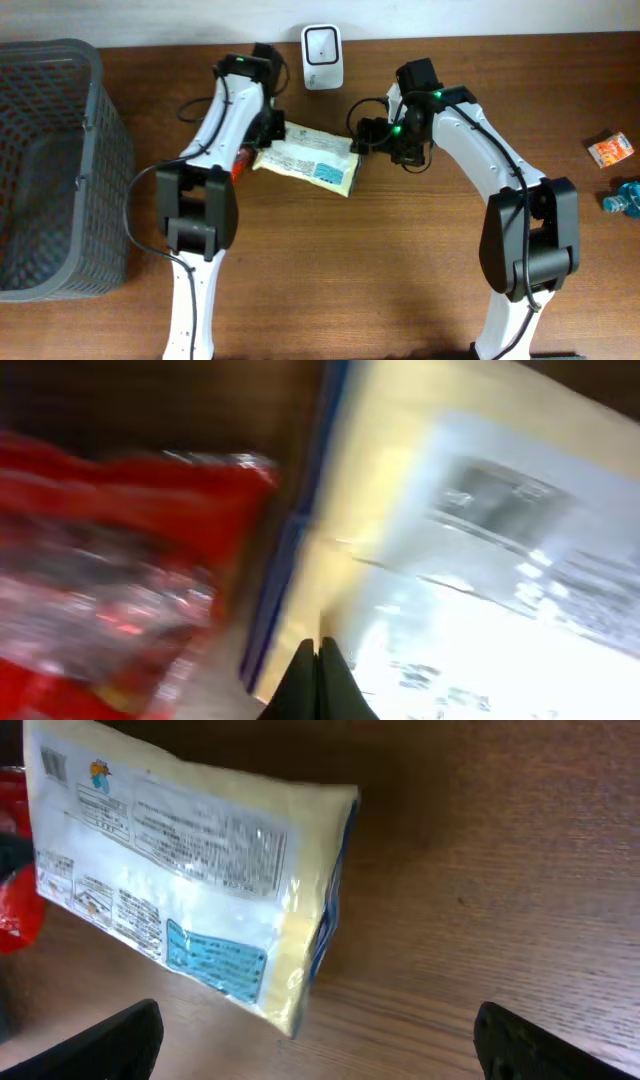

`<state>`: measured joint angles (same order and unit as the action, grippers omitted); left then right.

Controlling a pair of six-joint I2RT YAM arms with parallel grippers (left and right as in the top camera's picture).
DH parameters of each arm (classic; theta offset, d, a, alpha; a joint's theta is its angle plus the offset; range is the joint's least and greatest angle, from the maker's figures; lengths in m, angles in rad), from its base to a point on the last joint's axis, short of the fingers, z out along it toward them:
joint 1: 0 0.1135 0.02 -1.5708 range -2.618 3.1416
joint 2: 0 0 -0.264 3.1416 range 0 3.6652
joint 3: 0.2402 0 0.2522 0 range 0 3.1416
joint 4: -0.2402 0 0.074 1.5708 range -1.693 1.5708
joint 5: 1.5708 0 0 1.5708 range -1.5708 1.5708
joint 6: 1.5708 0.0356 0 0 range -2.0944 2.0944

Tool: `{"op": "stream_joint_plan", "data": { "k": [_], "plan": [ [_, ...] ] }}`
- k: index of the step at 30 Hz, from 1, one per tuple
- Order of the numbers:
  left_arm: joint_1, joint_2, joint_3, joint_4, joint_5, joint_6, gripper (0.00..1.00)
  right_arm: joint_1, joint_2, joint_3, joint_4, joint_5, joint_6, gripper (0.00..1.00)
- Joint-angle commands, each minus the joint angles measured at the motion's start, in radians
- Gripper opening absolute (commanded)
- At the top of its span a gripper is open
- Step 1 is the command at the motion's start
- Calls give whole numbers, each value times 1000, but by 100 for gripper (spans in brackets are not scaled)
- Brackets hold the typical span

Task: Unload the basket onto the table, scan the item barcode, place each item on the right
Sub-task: 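Lower the wet-wipe pack to the table centre with the left gripper, then open the left gripper, release the pack and raise the left arm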

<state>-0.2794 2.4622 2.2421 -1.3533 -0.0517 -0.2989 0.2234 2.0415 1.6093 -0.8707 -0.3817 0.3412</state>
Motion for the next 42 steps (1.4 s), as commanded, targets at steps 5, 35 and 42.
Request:
{"op": "stream_joint_plan", "data": {
  "k": [5, 35, 42],
  "plan": [
    [-46, 8, 50, -128, 38, -6, 0, 3, 15, 10, 19, 43, 8, 98],
    [-75, 122, 303, -173, 38, -48, 0, 51, 22, 10, 128, 80, 8, 28],
    [-76, 145, 274, -138, 37, -49, 0, 97, 164, 10, 214, 95, 61, 23]
  ]
}}
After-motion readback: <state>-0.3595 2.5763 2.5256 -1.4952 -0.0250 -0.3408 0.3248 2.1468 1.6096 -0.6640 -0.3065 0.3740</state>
